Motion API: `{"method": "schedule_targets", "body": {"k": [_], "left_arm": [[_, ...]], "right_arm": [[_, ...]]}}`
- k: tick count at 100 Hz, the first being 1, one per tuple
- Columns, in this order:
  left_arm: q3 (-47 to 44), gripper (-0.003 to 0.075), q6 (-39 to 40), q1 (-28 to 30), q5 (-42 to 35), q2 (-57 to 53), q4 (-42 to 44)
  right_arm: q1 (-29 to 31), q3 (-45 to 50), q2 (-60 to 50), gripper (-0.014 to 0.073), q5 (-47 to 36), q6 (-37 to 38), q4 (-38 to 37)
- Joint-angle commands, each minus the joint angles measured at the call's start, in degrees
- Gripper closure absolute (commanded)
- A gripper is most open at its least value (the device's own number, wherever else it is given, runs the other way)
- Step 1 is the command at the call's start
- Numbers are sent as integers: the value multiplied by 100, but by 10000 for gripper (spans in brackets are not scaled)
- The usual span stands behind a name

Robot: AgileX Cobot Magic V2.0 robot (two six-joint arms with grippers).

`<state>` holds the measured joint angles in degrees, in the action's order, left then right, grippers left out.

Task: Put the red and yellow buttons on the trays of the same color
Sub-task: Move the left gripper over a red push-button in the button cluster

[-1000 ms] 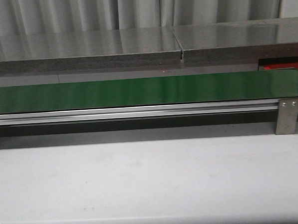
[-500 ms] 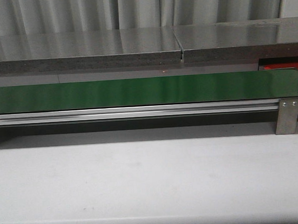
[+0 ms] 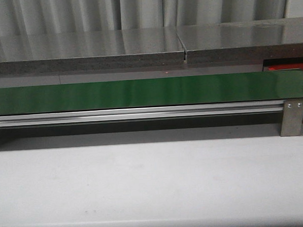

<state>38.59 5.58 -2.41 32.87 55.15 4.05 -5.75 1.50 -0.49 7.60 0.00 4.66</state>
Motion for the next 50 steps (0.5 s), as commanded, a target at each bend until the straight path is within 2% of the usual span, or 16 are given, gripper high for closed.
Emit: {"method": "schedule_targets", "body": {"k": [1, 25, 50], "left_arm": [[208, 22, 47, -24, -311, -63, -110], [498, 60, 47, 176, 69, -43, -98], [1694, 60, 47, 1821, 677, 691, -371]], "right_arm": [[-9, -104, -103, 660, -468, 0, 5], [-9, -104, -103, 660, -468, 0, 5], [-9, -104, -103, 660, -468, 0, 5]]}}
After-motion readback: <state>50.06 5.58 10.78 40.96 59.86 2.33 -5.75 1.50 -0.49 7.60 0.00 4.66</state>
